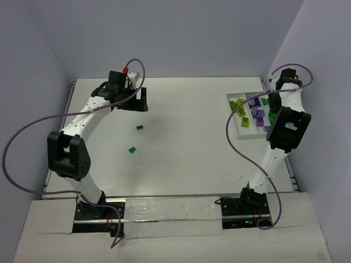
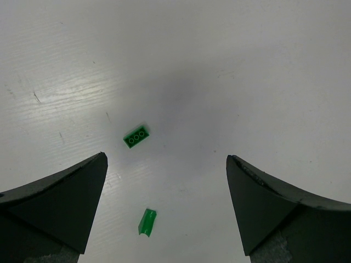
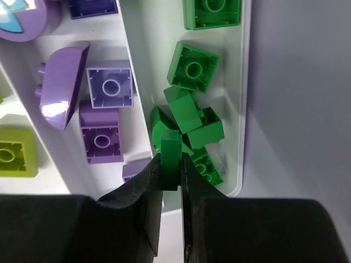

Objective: Sort the legos into containers by color

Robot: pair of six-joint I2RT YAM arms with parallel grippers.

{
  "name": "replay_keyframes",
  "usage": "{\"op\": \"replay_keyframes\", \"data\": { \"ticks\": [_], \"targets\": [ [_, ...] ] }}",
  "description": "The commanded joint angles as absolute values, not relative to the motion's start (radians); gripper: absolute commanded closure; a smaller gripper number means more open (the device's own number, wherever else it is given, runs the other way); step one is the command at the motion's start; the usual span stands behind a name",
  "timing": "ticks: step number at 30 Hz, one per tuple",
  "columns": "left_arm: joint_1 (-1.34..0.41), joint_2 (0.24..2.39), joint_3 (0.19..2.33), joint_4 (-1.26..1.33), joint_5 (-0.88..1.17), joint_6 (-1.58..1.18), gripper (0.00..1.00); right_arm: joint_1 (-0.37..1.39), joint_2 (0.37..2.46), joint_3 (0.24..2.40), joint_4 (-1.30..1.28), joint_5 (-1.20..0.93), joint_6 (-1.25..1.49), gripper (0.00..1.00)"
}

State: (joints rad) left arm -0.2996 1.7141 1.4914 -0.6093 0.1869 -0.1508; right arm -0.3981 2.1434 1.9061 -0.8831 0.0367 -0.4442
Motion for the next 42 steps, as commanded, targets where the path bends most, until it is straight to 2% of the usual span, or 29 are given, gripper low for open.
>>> {"op": "replay_keyframes", "data": {
  "ticks": [1, 8, 15, 20, 23, 30, 34, 39, 42],
  "targets": [
    [-0.302, 1.72, 1.555, -0.639, 0.206, -0.122, 0.01, -0.402, 2.177, 1.974, -0.888, 0.099, -0.464, 1.0],
    [-0.302, 1.739, 1.607, -0.679, 0.204, -0.115, 0.01, -0.41, 2.223, 2.008, -0.876, 0.138, -0.468, 0.99],
    [-0.302, 1.759, 1.637, -0.704, 0.187, -0.115, 0.01, -0.42, 2.252, 2.006, -0.854, 0.167, -0.465, 0.81],
    [-0.302, 1.762, 1.64, -0.712, 0.171, -0.111, 0.01, -0.423, 2.266, 2.016, -0.851, 0.174, -0.459, 0.49],
    [-0.301, 1.759, 1.627, -0.707, 0.153, -0.103, 0.01, -0.422, 2.258, 2.018, -0.854, 0.169, -0.454, 0.38],
    [-0.266, 1.752, 1.534, -0.681, 0.155, -0.043, 0.01, -0.382, 2.131, 1.971, -0.897, 0.068, -0.433, 0.31],
    [-0.245, 1.755, 1.466, -0.659, 0.19, 0.05, 0.07, -0.306, 2.017, 1.914, -0.913, 0.006, -0.414, 0.22],
    [-0.244, 1.793, 1.422, -0.659, 0.188, 0.088, 0.19, -0.189, 1.947, 1.901, -0.954, -0.07, -0.367, 0.18],
    [-0.245, 1.801, 1.392, -0.643, 0.195, 0.144, 0.2, -0.128, 1.923, 1.904, -0.977, -0.112, -0.34, 0.17]
  ]
}}
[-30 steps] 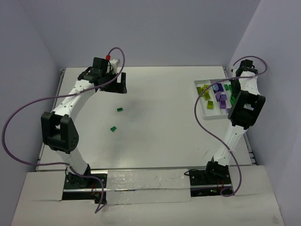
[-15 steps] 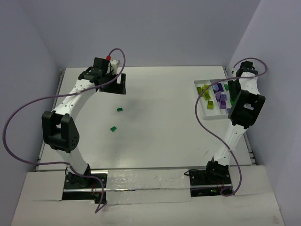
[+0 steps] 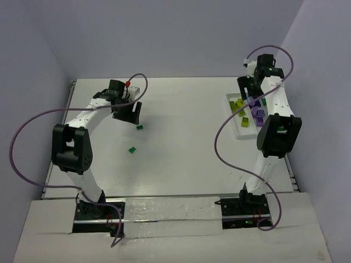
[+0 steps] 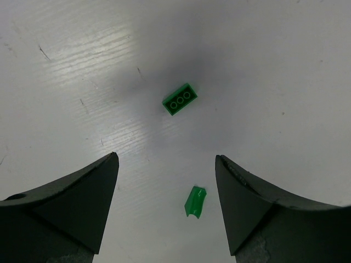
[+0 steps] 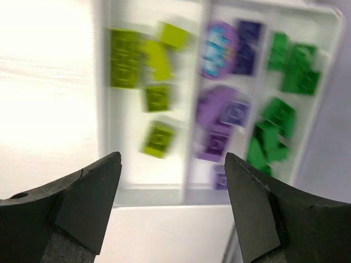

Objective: Sort the legos into containers by color

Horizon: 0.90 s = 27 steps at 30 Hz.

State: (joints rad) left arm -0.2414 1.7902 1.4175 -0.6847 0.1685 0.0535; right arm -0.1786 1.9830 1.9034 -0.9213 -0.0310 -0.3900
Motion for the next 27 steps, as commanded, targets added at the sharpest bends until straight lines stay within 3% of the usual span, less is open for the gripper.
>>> {"op": "replay_keyframes", "data": {
  "ticks": [1, 17, 27],
  "targets": [
    [-0.245, 1.807, 1.379, -0.635, 0.199, 0.167, 0.2, -0.118, 1.918, 1.903, -0.984, -0.129, -0.337, 0.16],
    [-0.245, 1.937, 1.403, -0.581, 0.437, 0.639, 0.31, -0.028, 1.852, 1.845, -1.031, -0.343, -0.28, 0.1],
    [-0.245, 2.001, 1.39, -0.509, 0.417, 0.774, 0.4, -0.024, 1.843, 1.851, -1.044, -0.355, -0.278, 0.09]
  ]
}}
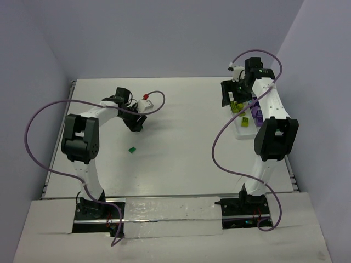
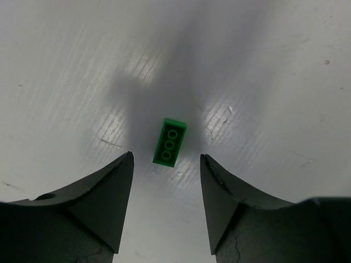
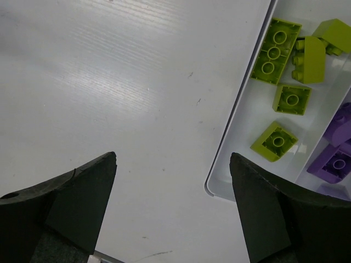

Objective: Sort the legos into containers by color

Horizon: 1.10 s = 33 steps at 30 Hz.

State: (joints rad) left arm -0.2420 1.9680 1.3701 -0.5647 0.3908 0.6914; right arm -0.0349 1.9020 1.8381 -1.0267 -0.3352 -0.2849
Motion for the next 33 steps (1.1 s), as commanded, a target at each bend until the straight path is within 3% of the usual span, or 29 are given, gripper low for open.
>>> {"op": "replay_keyframes", "data": {
  "ticks": [1, 6, 13, 20, 26, 33],
  "targets": [
    [-0.245, 2.006, 1.391, -0.507, 0.413, 0.781, 0.4, -0.025, 1.842, 1.85, -1.045, -0.356, -0.278, 0.09],
    [-0.245, 2.037, 1.394, -0.5, 0.394, 0.816, 0.44, -0.021, 1.839, 1.848, -1.049, -0.36, -0.281, 0.09],
    [-0.245, 2.018, 1.36, -0.509, 0.431, 0.854, 0.71, -0.02, 1.833, 1.858, -1.061, -0.412, -0.276, 0.09],
    [-0.252, 1.84, 1.302, -0.534, 0.603, 0.798, 0.98, -0.009, 1.752, 1.675, -0.897, -0.712, -0.112, 0.09],
    [-0.354, 1.574, 1.222, -0.41, 0.705, 0.546, 1.0, 0.125, 1.692, 1.453, -0.611, -0.942, 0.152, 0.07],
    [-0.483, 1.529, 1.269, -0.401, 0.689, 0.378, 1.0, 0.257, 1.734, 1.445, -0.46, -1.07, 0.317, 0.05]
  ]
}}
